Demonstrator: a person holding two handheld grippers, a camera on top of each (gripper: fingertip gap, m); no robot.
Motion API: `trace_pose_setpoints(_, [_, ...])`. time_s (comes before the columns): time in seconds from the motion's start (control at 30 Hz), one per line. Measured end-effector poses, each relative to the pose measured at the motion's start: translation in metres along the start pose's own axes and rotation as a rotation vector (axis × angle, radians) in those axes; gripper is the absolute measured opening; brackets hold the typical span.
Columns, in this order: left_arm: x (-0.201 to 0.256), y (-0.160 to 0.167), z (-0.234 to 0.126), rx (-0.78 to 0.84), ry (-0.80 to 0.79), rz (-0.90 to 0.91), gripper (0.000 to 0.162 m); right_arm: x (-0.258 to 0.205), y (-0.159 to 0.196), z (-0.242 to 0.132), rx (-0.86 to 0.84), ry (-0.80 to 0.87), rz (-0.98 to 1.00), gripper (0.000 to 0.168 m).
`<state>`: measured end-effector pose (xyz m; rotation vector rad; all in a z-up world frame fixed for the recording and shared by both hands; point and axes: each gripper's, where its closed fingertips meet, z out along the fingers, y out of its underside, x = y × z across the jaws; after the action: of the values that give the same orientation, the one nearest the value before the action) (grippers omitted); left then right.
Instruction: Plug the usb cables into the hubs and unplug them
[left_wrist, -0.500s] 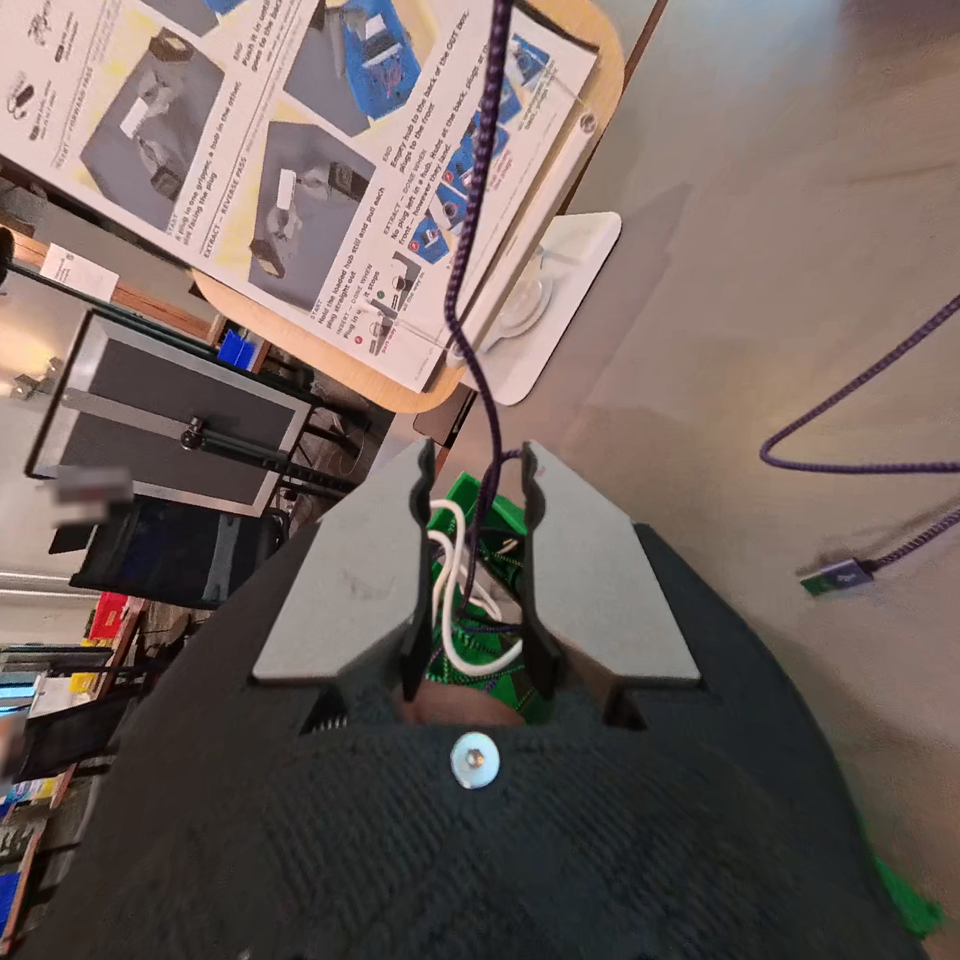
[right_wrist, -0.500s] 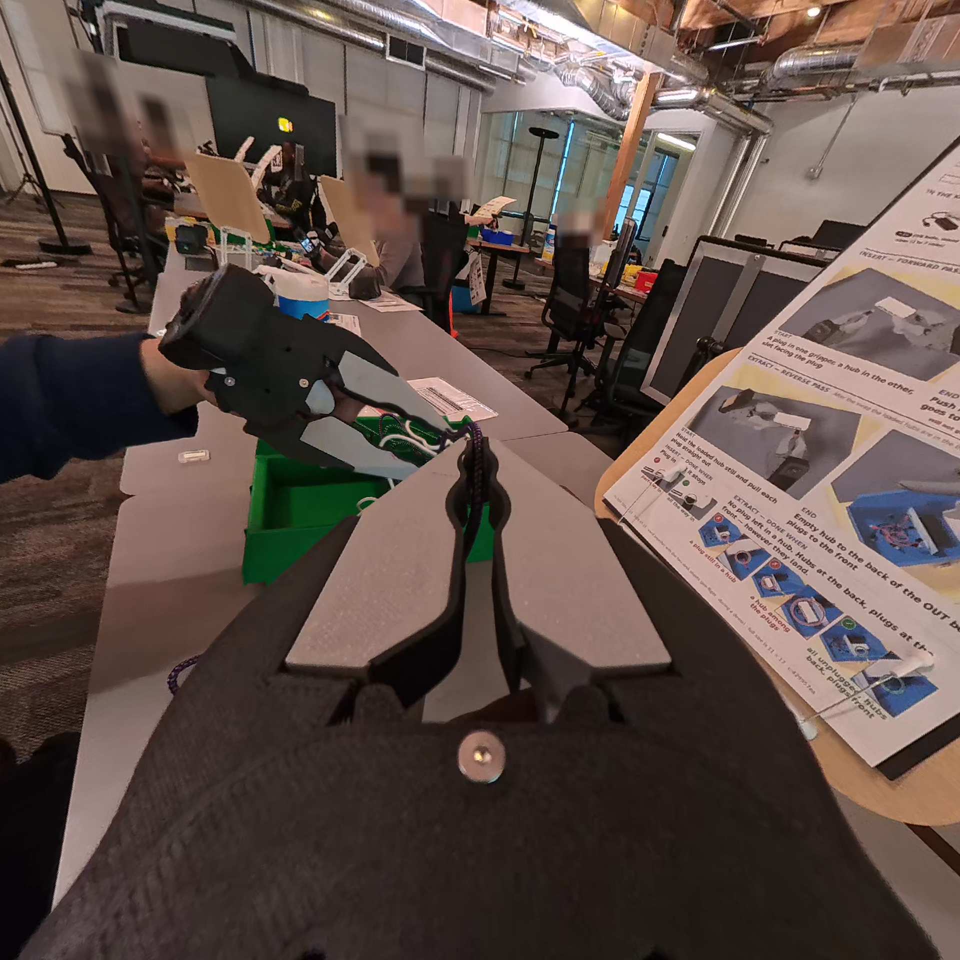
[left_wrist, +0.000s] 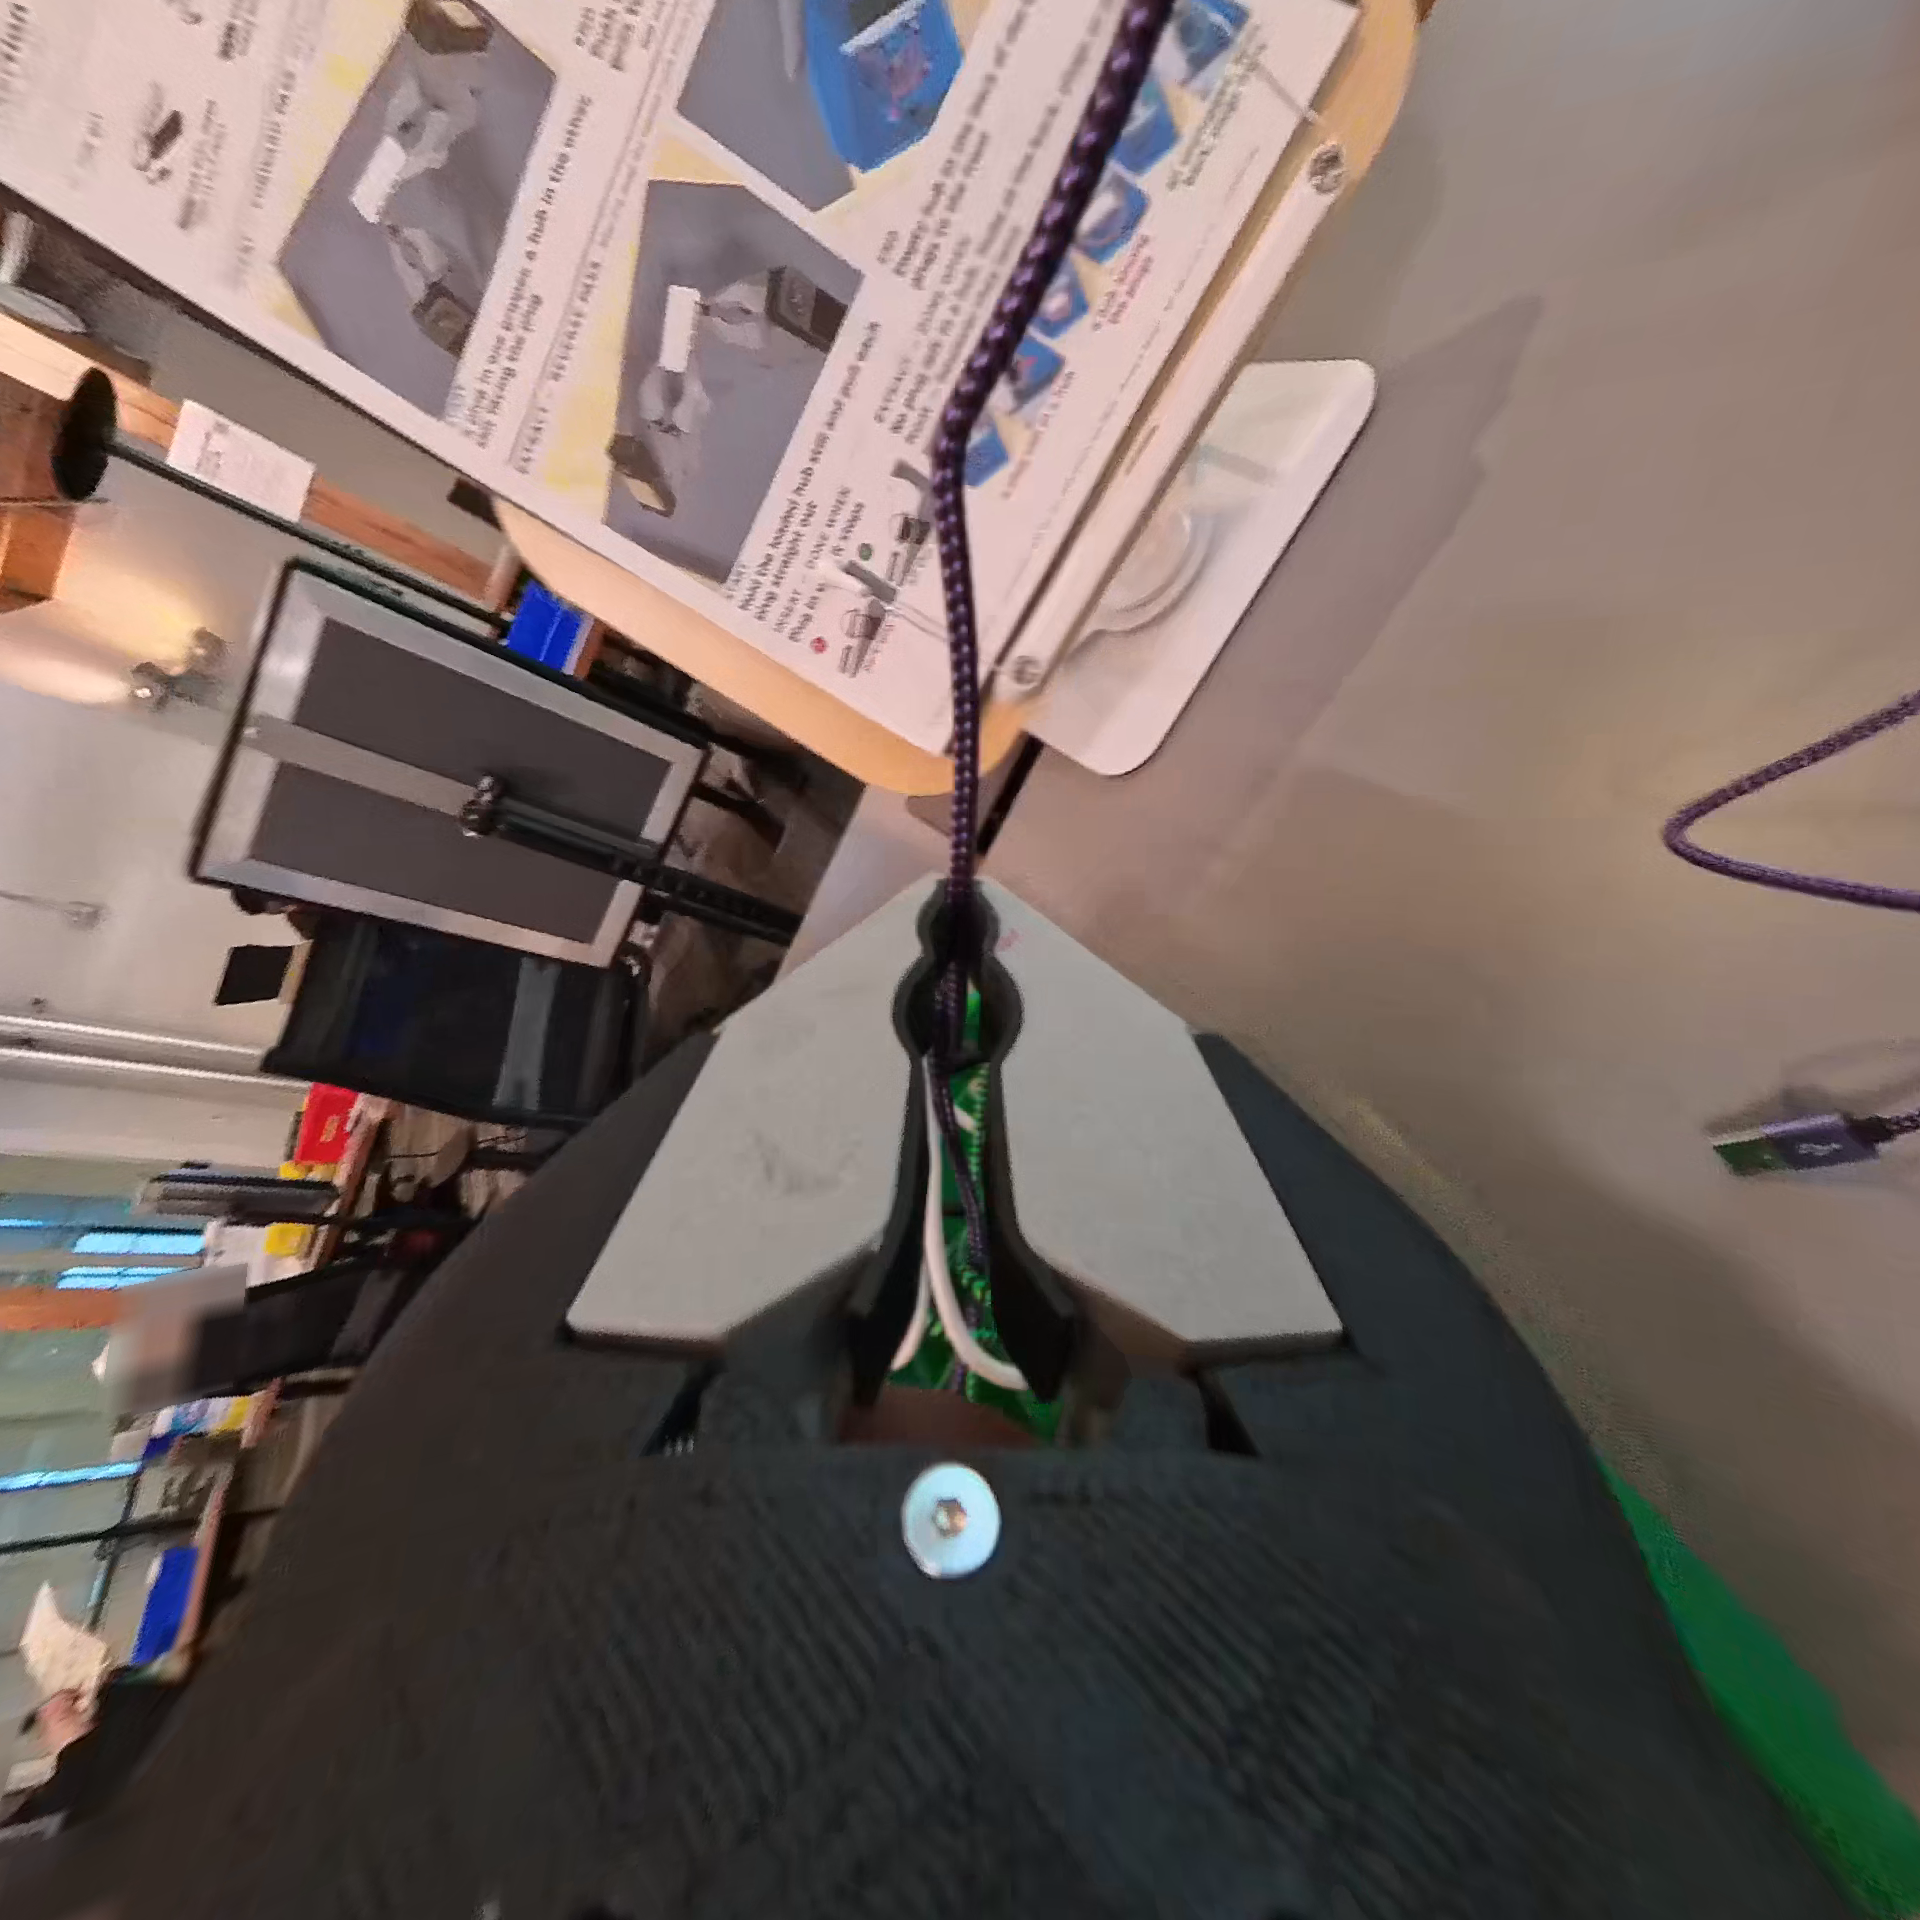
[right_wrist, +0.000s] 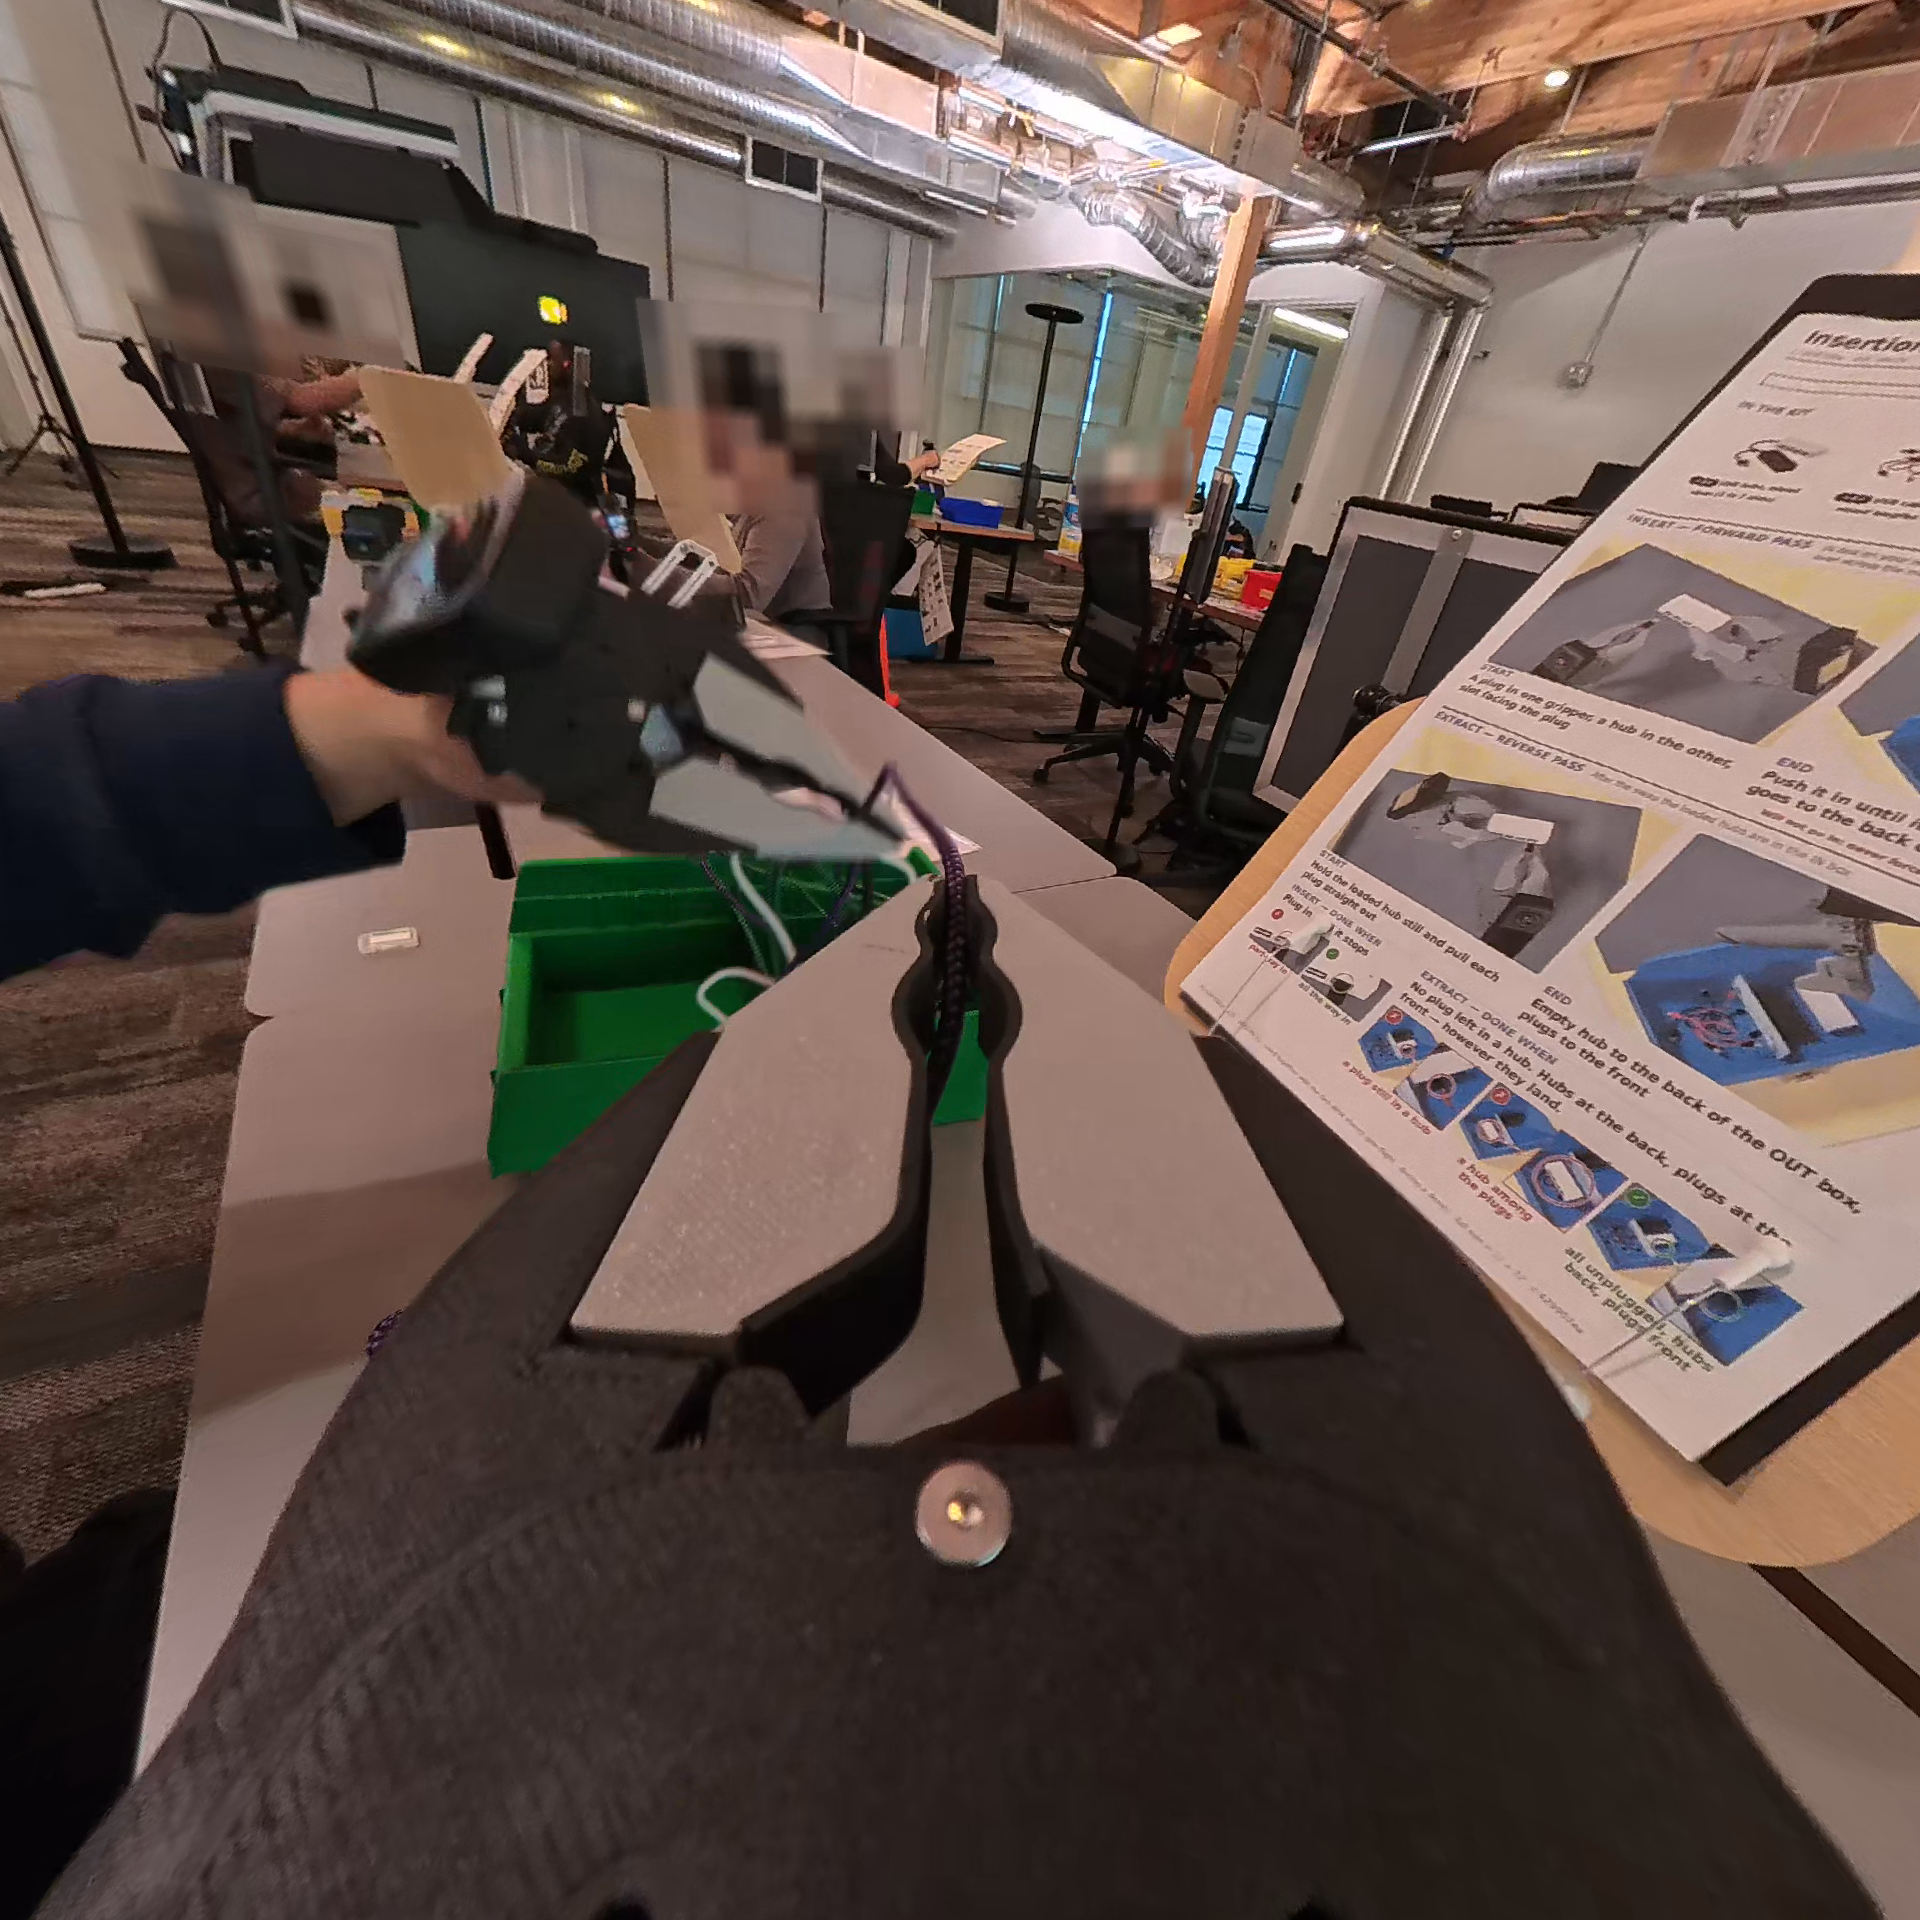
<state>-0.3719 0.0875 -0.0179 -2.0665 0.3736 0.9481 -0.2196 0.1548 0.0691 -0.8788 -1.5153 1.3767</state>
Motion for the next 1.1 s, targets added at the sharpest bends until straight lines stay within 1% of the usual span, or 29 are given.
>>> trace_pose_setpoints(0.07, [-0.036, -0.013, -0.016, 0.006, -0.078, -0.016, 0.0, -0.005, 0.007, 0.002, -0.013, -0.026, 0.015, 0.0])
trace_pose_setpoints(0.13, [-0.067, -0.03, -0.036, 0.017, -0.091, -0.056, 0.0, -0.006, 0.024, 0.007, -0.053, -0.046, 0.05, 0.0])
trace_pose_setpoints(0.23, [-0.117, -0.046, -0.063, -0.015, -0.211, -0.037, 0.0, -0.001, 0.046, 0.01, -0.068, -0.03, 0.097, 0.001])
trace_pose_setpoints(0.27, [-0.129, -0.05, -0.07, -0.017, -0.227, -0.064, 0.0, 0.0, 0.052, 0.011, -0.068, -0.03, 0.113, 0.003])
trace_pose_setpoints(0.33, [-0.133, -0.046, -0.072, -0.035, -0.155, -0.183, 0.0, 0.0, 0.065, 0.011, -0.071, -0.036, 0.15, 0.004])
trace_pose_setpoints(0.37, [-0.137, -0.036, -0.069, -0.083, -0.17, -0.197, 0.0, 0.001, 0.071, 0.011, -0.075, -0.04, 0.17, 0.005])
trace_pose_setpoints(0.4, [-0.143, -0.027, -0.069, -0.124, -0.215, -0.17, 0.0, 0.0, 0.076, 0.011, -0.079, -0.046, 0.187, 0.005])
trace_pose_setpoints(0.43, [-0.146, -0.028, -0.071, -0.112, -0.232, -0.181, 0.0, 0.0, 0.081, 0.01, -0.084, -0.051, 0.201, 0.005])
trace_pose_setpoints(0.5, [-0.14, -0.049, -0.076, 0.039, -0.175, -0.334, 0.0, -0.001, 0.089, 0.008, -0.091, -0.054, 0.213, 0.004])
trace_pose_setpoints(0.53, [-0.14, -0.045, -0.072, 0.056, -0.156, -0.4, 0.0, 0.0, 0.092, 0.008, -0.094, -0.05, 0.218, 0.004])
trace_pose_setpoints(0.57, [-0.144, -0.028, -0.064, -0.012, -0.178, -0.424, 0.0, 0.0, 0.095, 0.007, -0.099, -0.05, 0.226, 0.003])
trace_pose_setpoints(0.6, [-0.149, -0.016, -0.061, -0.054, -0.222, -0.408, 0.0, -0.001, 0.098, 0.006, -0.104, -0.056, 0.235, 0.003])
trace_pose_setpoints(0.63, [-0.15, -0.021, -0.062, -0.017, -0.236, -0.399, 0.0, -0.002, 0.101, 0.004, -0.111, -0.062, 0.237, 0.003])
trace_pose_setpoints(0.7, [-0.15, -0.057, -0.077, 0.143, -0.244, -0.398, 0.0, -0.001, 0.107, 0.001, -0.124, -0.045, 0.214, 0.002])
trace_pose_setpoints(0.73, [-0.157, -0.072, -0.088, 0.216, -0.286, -0.387, 0.0, 0.001, 0.111, -0.001, -0.133, -0.029, 0.2, 0.002])
trace_pose_setpoints(0.77, [-0.169, -0.076, -0.093, 0.251, -0.32, -0.415, 0.0, 0.003, 0.115, -0.001, -0.142, -0.019, 0.196, 0.001])
trace_pose_setpoints(0.83, [-0.179, -0.065, -0.085, 0.199, -0.288, -0.501, 0.0, 0.002, 0.121, 0.0, -0.152, -0.033, 0.223, 0.003])
trace_pose_setpoints(0.87, [-0.181, -0.067, -0.086, 0.183, -0.315, -0.453, 0.0, 0.0, 0.123, 0.0, -0.153, -0.046, 0.236, 0.004])
trace_pose_setpoints(0.93, [-0.172, -0.098, -0.104, 0.242, -0.348, -0.297, 0.0, -0.001, 0.13, 0.0, -0.164, -0.044, 0.226, 0.005])
trace_pose_setpoints(0.97, [-0.171, -0.106, -0.108, 0.269, -0.37, -0.256, 0.0, 0.0, 0.134, 0.0, -0.175, -0.032, 0.213, 0.004])
trace_pose_setpoints(1.0, [-0.174, -0.099, -0.102, 0.252, -0.364, -0.287, 0.0, 0.002, 0.137, 0.001, -0.185, -0.024, 0.21, 0.005])
trace_pose_setpoints(1.03, [-0.174, -0.082, -0.087, 0.186, -0.309, -0.366, 0.0, 0.002, 0.139, 0.002, -0.191, -0.027, 0.221, 0.006])
trace_pose_setpoints(1.07, [-0.177, -0.064, -0.076, 0.128, -0.298, -0.416, 0.0, -0.001, 0.139, 0.003, -0.189, -0.041, 0.238, 0.007])
trace_pose_setpoints(1.1, [-0.186, -0.053, -0.075, 0.105, -0.37, -0.402, 0.0, -0.003, 0.138, 0.003, -0.184, -0.054, 0.25, 0.008])
